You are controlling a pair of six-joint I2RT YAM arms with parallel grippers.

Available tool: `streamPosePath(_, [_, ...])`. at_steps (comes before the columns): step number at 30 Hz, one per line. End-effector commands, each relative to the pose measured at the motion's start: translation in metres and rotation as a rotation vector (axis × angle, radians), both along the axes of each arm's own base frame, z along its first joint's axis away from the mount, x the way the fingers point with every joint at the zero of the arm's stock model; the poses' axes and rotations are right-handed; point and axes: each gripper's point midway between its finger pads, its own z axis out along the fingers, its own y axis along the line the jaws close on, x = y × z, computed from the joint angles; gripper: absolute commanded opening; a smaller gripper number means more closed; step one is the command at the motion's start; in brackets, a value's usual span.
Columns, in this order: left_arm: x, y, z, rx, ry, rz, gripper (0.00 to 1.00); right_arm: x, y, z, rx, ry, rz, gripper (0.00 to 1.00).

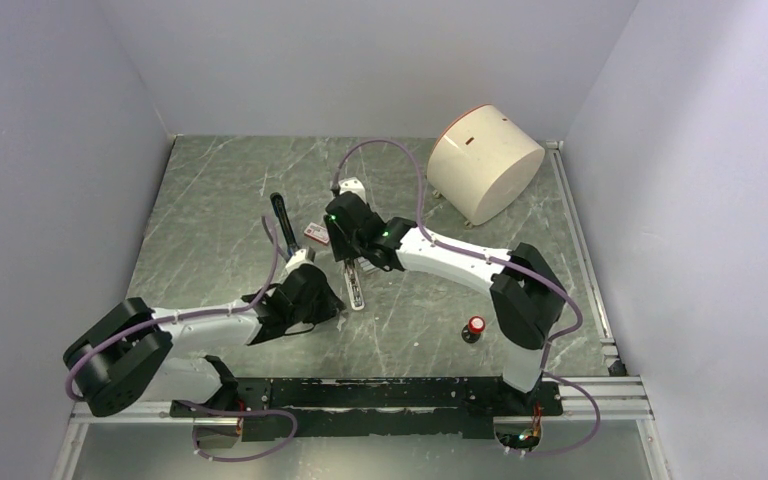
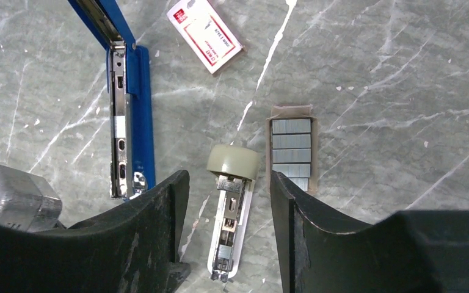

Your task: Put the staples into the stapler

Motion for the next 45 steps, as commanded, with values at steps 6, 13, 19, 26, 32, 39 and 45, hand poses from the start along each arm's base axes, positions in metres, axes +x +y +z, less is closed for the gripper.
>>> streamPosePath(6, [0.019,-0.029,0.011,-0.080,-0.069,-0.028,0.28,0.006,-0.008,0.029,0.074,-0.031,-0.046,0.53])
streamPosePath(13, [0.020,-0.035,0.000,-0.075,-0.053,-0.048,0.25,0.006,-0.010,0.027,0.097,0.001,-0.036,0.52])
streamPosePath(19, [0.014,-0.028,-0.015,-0.039,-0.022,-0.044,0.20,0.005,-0.007,0.019,0.081,0.022,-0.006,0.52])
streamPosePath(26, [0.000,-0.016,-0.037,-0.016,0.037,-0.032,0.16,0.007,-0.001,0.005,0.028,0.038,0.056,0.52])
streamPosePath(32, [-0.005,-0.011,-0.041,-0.034,0.046,-0.016,0.16,0.013,0.005,-0.006,-0.002,0.045,0.066,0.50])
streamPosePath(39, [-0.004,-0.011,-0.044,-0.023,0.058,-0.009,0.15,0.011,0.002,-0.011,-0.016,0.059,0.057,0.29])
streamPosePath(45, [-0.005,-0.012,-0.049,-0.024,0.070,-0.009,0.14,0.001,-0.009,-0.008,-0.015,0.048,0.035,0.18])
